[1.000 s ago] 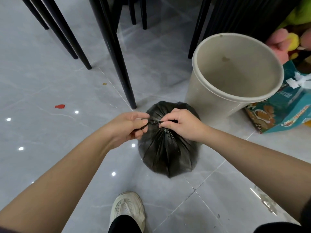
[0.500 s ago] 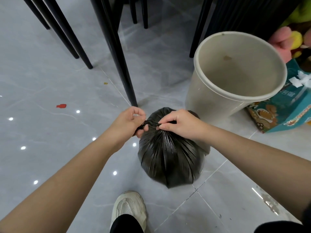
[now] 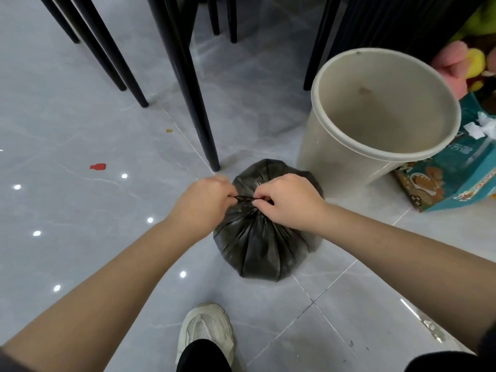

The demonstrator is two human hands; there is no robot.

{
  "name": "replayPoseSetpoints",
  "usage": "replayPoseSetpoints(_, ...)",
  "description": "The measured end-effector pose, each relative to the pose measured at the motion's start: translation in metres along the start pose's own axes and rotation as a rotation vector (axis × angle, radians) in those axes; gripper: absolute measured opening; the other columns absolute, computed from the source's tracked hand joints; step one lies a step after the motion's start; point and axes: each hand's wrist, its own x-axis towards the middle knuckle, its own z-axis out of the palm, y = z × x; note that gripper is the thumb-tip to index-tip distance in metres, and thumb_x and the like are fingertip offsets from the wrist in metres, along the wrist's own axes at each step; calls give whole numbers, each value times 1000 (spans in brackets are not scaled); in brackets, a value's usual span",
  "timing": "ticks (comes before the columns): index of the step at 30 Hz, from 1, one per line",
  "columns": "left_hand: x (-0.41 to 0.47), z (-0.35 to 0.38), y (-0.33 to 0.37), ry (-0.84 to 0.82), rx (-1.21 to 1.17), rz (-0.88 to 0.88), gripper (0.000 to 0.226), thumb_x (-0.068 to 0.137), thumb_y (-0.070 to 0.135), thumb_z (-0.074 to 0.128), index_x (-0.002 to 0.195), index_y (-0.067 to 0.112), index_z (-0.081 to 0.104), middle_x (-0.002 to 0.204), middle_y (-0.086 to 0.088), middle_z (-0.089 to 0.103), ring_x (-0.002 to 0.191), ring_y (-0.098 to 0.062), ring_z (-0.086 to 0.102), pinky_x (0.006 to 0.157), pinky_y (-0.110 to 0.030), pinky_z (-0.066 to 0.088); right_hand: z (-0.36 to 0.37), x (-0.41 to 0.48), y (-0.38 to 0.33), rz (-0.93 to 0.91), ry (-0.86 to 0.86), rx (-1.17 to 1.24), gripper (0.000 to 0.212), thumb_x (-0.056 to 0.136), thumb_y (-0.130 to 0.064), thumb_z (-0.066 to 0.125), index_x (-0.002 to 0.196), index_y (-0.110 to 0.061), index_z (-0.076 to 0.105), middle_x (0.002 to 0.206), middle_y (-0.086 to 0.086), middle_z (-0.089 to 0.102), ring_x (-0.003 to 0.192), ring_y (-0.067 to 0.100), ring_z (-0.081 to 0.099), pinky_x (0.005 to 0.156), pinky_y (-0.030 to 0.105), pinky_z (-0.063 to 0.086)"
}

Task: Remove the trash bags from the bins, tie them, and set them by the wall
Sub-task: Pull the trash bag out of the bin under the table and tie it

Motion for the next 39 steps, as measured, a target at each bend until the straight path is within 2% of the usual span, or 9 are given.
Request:
replayPoseSetpoints(4,-4,5,2,331,371,203,55,96,10,17,60,18,58,58,0,50,47,-22,50,54,-30,30,-6,12,-9,327,-13,146,20,84,-32,55,74,-21,68,70,-5,65,77,22,60,67,30,48)
replayPoseSetpoints(8,-19,11,19,447,417,97,35,93,22,46,59,18,52,51,0,47,36,-22,43,47,-24,19,-9,17,-12,469,-31,291,17,82,-24,59,69,-17,68,59,-8,57,69,18,56,67,28,48)
replayPoseSetpoints(11,-31,17,32,441,338,17,27,88,23,53,62,17,53,50,1,49,33,-20,42,40,-22,20,-10,14,-19,607,-46,606,17,83,-16,58,69,-18,67,49,-4,59,46,13,58,50,23,51)
replayPoseSetpoints(14,-35,20,32,428,300,-17,21,76,13,69,61,16,55,46,1,46,32,-20,38,35,-22,20,-9,11,-24,728,25,815,19,81,-11,60,66,-21,65,42,-2,54,35,9,50,32,13,32)
replayPoseSetpoints(19,-35,18,23,472,293,-15,26,53,-7,60,56,15,47,40,0,37,30,-21,27,37,-20,16,-20,13,-31,806,134,1175,15,86,-6,56,76,-14,64,59,1,57,38,8,46,34,16,26)
replayPoseSetpoints(24,-31,23,29,457,318,27,19,56,-2,48,57,17,44,41,2,36,28,-21,30,40,-18,14,-23,17,-37,891,115,1329,14,92,-6,49,95,-12,61,75,4,72,38,5,55,36,16,26)
replayPoseSetpoints(28,-31,33,29,435,293,79,17,61,0,42,56,16,43,41,3,36,28,-18,28,40,-17,13,-27,21,-35,1011,35,1565,19,97,1,36,91,-11,49,77,11,70,36,5,55,29,13,30)
replayPoseSetpoints(34,-46,48,17,209,46,143,24,81,24,38,65,16,53,53,3,53,41,-22,50,35,-26,34,-26,15,-31,862,-230,1270,14,93,0,48,90,-5,61,68,9,64,38,4,56,40,14,48)
replayPoseSetpoints(39,-41,28,-1,250,-442,-222,19,90,20,48,90,21,66,73,6,65,64,-13,57,61,-24,46,-34,2,-25,426,-362,661,26,87,-1,46,83,-9,71,60,2,65,43,8,58,47,18,51)
